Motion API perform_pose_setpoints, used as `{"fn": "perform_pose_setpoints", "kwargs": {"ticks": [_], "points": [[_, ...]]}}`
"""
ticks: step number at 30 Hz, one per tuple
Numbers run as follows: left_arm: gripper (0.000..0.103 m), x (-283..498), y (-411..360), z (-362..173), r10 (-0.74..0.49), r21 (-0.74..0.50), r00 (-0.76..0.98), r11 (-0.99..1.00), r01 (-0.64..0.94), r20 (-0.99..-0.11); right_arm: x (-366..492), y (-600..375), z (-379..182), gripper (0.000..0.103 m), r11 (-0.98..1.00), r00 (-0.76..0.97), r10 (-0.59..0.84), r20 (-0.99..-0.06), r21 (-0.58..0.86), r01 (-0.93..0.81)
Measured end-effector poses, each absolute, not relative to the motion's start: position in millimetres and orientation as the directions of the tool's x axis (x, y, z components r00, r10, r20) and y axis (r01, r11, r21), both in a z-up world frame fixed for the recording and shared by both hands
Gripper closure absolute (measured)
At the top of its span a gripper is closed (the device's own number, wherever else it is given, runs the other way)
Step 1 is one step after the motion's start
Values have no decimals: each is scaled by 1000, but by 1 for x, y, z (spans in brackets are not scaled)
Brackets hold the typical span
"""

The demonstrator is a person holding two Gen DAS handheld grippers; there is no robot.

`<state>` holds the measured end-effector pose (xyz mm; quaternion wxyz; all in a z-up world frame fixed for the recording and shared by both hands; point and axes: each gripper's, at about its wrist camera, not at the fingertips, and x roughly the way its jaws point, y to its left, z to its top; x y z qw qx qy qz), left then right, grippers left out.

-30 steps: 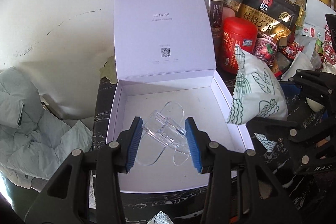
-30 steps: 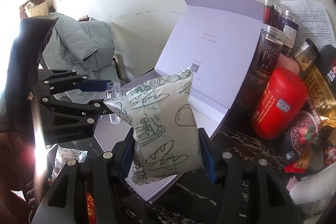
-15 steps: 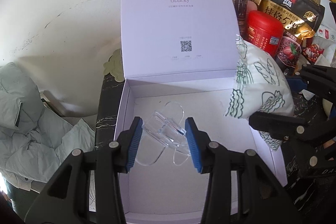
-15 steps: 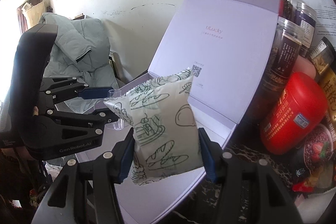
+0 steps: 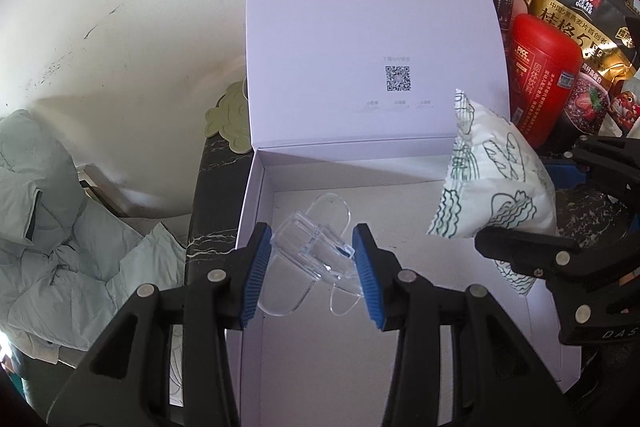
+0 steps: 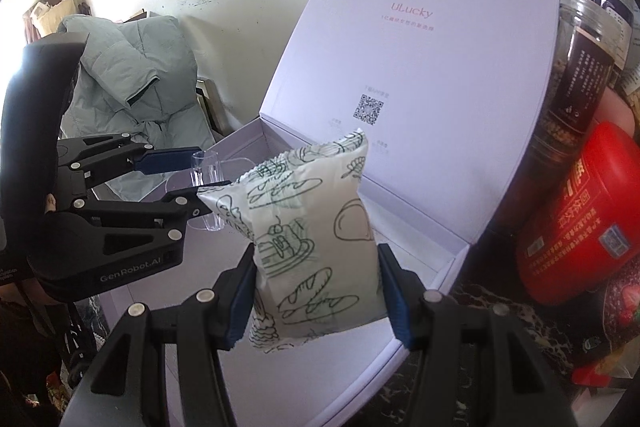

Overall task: Organize objects
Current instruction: 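Lower the stand into the box with the left gripper while the right releases the bag inside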

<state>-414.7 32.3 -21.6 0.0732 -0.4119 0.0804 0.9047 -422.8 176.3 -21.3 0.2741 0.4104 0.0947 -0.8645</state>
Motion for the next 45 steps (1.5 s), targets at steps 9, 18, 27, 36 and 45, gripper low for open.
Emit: {"fn": "perform_pose_setpoints", "kwargs": {"ticks": [9, 18, 27, 36, 45], "points": [[63, -428, 27, -38, 84, 45, -598, -979, -197, -797, -432, 174, -31, 46, -838, -495, -390, -776, 77, 540], [62, -432, 26, -41, 97, 17, -573, -982, -190, -814, -442, 172, -41, 45, -850, -484, -365, -795, 73, 521], [62, -434, 24, -42, 85, 18, -560, -984, -176, -825, -446, 170, -46, 45, -855, -473, -361, -804, 83, 512], [54, -430, 28, -40, 91, 22, -555, -981, -194, -827, -444, 173, -44, 44, -852, -476, -361, -802, 76, 518], [52, -422, 32, -24, 43, 83, -588, -979, -186, -808, -434, 174, -36, 44, -860, -499, -351, -792, 63, 506]]}}
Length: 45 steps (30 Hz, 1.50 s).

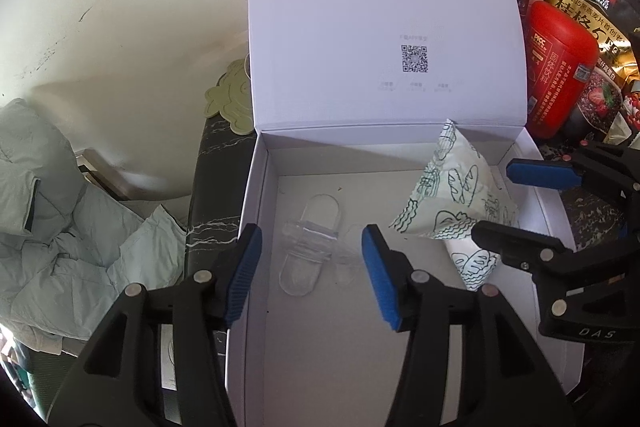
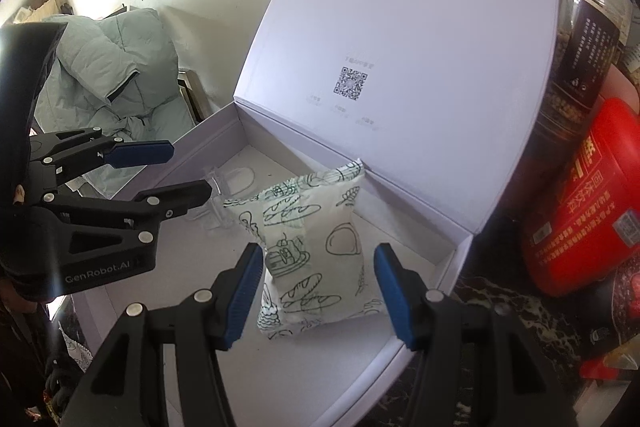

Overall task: Organize objects
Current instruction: 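Lower the stand into the box with the left gripper while the right releases the bag inside, then withdraw both grippers from the box back over the table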

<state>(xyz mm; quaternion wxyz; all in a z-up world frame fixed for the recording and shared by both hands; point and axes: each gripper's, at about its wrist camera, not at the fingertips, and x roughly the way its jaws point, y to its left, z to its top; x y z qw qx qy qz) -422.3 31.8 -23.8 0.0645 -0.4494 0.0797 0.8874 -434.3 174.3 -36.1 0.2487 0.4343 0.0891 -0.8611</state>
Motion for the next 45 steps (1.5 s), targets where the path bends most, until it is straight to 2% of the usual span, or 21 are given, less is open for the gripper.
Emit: {"fn": "perform_pose_setpoints", "kwargs": {"ticks": [16, 20, 36, 45], "points": [[52, -385, 44, 21, 14, 132, -634, -974, -182, -774, -399, 192, 14, 44, -869, -557, -363, -747, 55, 492], [48, -374, 46, 35, 9, 135, -651, -976, -171, -759, -387, 196, 29, 44, -869, -574, -362, -734, 44, 492], [44, -323, 55, 80, 3, 145, -704, -978, -151, -711, -335, 208, 77, 43, -878, -639, -349, -686, 2, 478], [35, -284, 56, 104, -1, 146, -733, -980, -134, -680, -296, 215, 103, 39, -876, -669, -356, -653, -16, 482]]}}
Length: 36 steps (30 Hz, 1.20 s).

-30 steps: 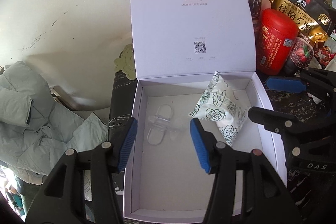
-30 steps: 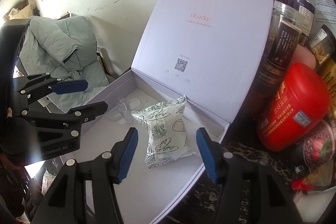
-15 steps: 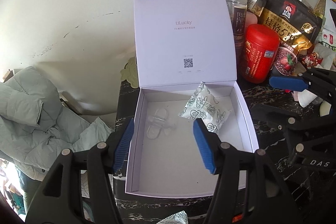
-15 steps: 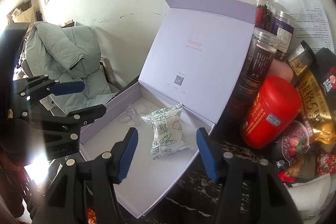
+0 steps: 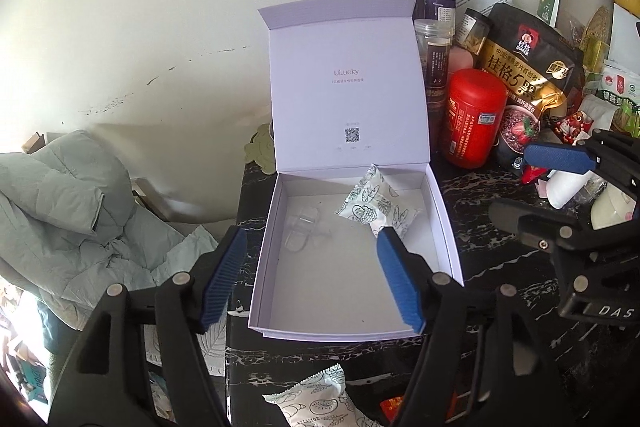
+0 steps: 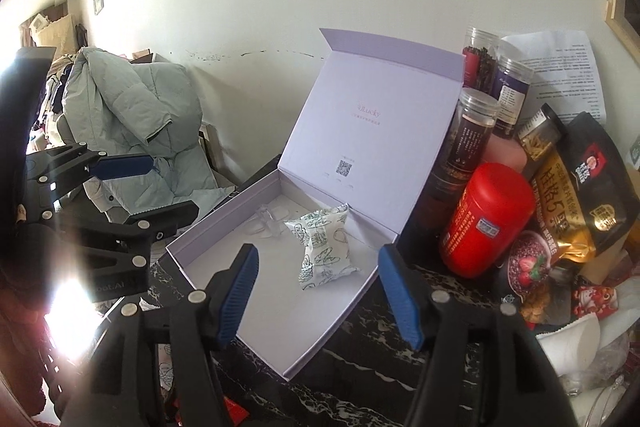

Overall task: Organize objects
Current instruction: 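Withdraw both grippers from the box back over the table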

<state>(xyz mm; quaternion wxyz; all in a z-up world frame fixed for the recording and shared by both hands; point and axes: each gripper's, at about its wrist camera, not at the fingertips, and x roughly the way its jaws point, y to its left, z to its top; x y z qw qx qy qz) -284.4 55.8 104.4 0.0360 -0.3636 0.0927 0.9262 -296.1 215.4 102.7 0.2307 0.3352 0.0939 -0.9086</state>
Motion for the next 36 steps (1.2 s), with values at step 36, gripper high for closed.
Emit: {"fn": "perform_pose_setpoints", "kwargs": {"ticks": [36], "points": [[16, -149, 54, 126, -41, 133, -776, -990, -56, -629, -167, 238, 129, 27, -864, -698, -380, -606, -37, 502]]}}
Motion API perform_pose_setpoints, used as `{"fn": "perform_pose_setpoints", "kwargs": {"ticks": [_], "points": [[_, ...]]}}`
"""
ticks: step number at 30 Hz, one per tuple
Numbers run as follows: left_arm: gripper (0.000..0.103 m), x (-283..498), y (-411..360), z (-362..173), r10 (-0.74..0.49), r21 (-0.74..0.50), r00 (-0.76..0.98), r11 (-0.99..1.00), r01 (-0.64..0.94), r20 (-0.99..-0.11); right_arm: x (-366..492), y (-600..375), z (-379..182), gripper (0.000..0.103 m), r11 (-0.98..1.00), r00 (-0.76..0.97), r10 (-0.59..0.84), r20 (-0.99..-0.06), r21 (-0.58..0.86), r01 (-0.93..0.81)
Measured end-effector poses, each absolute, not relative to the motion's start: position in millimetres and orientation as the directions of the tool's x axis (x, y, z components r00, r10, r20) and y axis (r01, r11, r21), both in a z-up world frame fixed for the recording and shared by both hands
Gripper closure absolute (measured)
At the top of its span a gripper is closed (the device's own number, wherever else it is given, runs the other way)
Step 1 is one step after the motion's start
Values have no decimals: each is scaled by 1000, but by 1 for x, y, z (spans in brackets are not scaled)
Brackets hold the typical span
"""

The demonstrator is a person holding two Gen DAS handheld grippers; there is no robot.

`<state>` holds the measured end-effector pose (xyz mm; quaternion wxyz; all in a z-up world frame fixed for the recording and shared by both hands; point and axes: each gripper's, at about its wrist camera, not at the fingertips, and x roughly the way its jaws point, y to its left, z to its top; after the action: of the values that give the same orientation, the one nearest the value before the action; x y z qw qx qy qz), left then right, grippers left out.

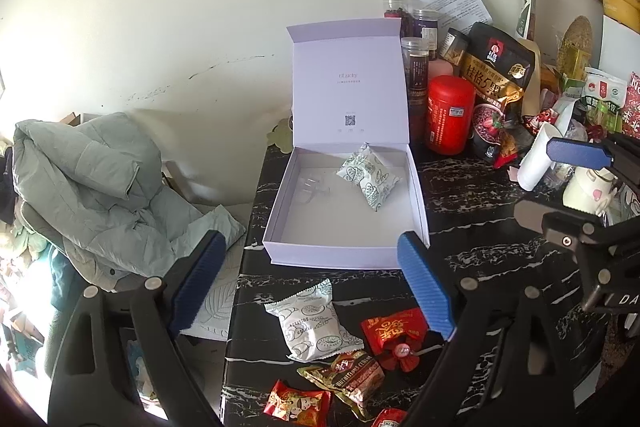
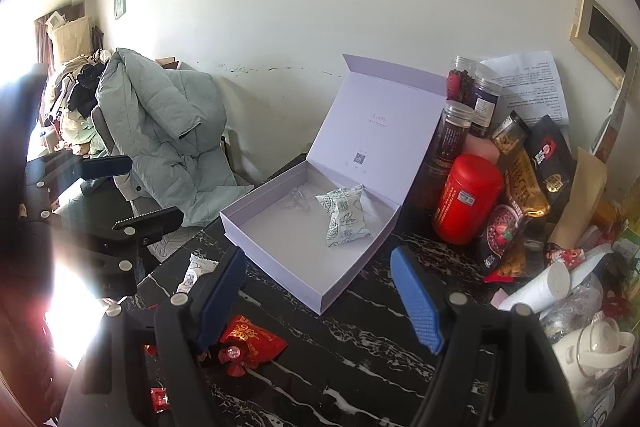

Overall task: Organize objects
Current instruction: 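Withdraw both grippers from the box back over the table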

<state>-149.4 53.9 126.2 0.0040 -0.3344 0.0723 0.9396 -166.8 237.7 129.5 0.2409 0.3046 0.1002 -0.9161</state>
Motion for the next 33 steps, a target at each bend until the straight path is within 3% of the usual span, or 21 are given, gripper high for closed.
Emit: {"fn": "perform_pose_setpoints", "kwargs": {"ticks": [33], "points": [[15, -57, 57, 46, -57, 91, -689, -996, -12, -723, -90, 237, 45, 27, -800, -560, -426, -711, 6, 600]]}}
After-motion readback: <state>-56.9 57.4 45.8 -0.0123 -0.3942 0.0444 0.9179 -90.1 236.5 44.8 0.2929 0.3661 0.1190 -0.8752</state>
